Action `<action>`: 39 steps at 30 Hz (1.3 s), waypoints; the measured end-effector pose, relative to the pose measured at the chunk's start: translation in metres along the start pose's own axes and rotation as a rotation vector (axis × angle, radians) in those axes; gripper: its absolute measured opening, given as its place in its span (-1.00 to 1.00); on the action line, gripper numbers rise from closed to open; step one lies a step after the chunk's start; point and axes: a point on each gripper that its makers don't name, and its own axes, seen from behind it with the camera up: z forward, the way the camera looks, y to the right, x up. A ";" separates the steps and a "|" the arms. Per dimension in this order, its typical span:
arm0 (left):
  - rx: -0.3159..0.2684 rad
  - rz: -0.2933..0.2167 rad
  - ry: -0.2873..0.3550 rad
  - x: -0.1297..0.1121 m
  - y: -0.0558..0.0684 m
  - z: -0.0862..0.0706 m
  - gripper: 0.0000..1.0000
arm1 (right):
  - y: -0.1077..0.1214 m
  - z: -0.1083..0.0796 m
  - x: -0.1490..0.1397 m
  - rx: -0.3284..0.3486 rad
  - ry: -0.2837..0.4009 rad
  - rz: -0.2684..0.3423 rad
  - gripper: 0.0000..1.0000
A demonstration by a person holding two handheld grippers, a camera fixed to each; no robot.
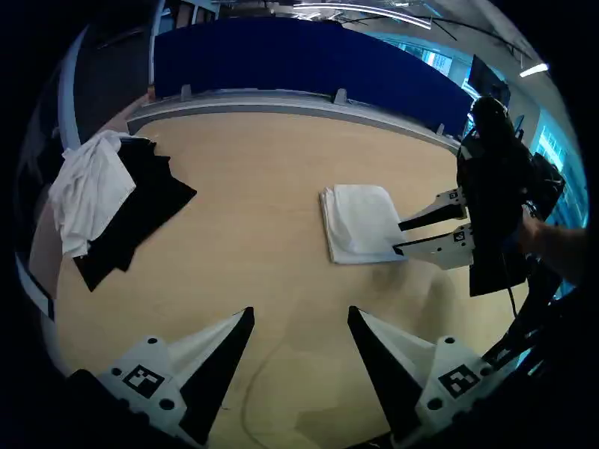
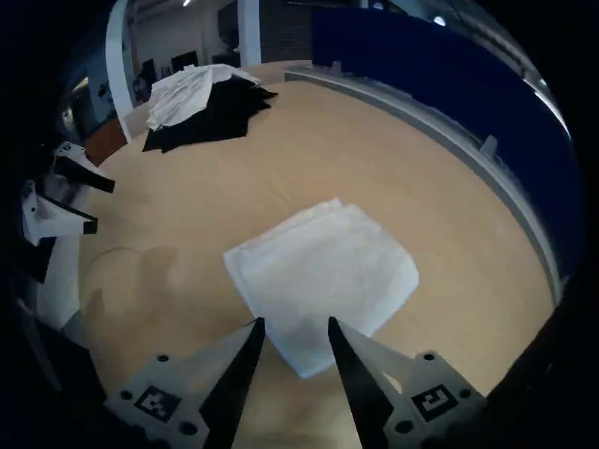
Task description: Fold towel
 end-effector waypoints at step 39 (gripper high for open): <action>-0.019 0.016 -0.010 0.003 0.013 0.006 0.86 | 0.006 0.010 -0.048 -0.047 -0.017 0.168 -0.41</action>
